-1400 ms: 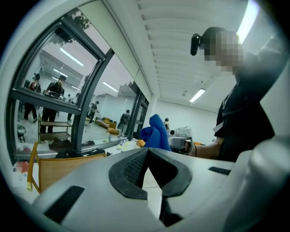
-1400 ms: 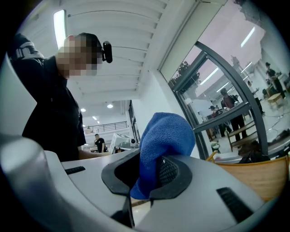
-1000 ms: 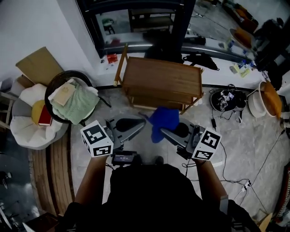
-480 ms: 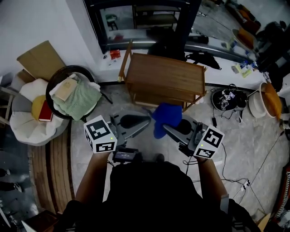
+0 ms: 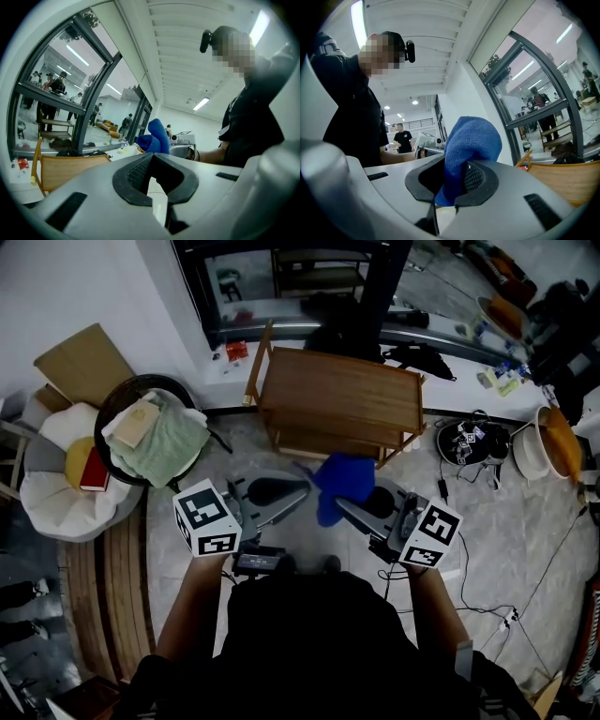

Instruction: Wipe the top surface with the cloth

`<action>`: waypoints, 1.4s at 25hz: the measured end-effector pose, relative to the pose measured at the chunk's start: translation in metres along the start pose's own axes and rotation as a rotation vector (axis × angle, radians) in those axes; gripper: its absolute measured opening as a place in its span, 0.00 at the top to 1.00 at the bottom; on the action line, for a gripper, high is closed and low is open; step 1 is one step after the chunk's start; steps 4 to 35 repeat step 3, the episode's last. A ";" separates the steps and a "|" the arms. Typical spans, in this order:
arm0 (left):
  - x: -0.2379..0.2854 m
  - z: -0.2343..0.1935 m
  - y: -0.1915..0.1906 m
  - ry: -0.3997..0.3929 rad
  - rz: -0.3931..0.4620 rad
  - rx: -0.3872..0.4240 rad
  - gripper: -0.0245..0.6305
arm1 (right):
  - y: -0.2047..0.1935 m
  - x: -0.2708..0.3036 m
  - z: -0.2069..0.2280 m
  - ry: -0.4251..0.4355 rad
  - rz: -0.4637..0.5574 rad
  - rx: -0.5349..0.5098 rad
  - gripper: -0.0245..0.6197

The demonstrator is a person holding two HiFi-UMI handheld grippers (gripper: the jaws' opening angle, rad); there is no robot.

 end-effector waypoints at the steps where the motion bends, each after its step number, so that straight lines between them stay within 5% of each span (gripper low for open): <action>1: -0.001 0.001 -0.001 0.001 -0.002 0.002 0.95 | -0.001 0.000 -0.001 -0.003 0.000 0.000 0.86; 35: -0.002 0.004 -0.002 0.005 -0.005 0.007 0.95 | -0.002 -0.002 -0.004 -0.009 0.000 0.001 0.86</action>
Point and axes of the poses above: the fingertips, and each gripper's own axes: x forward along the fingers, z to its right, y out of its top, the point moved 4 cm from there along -x, backward along the fingers, and after that the axes turned 1 degree about -z, right-handed, at the moved point
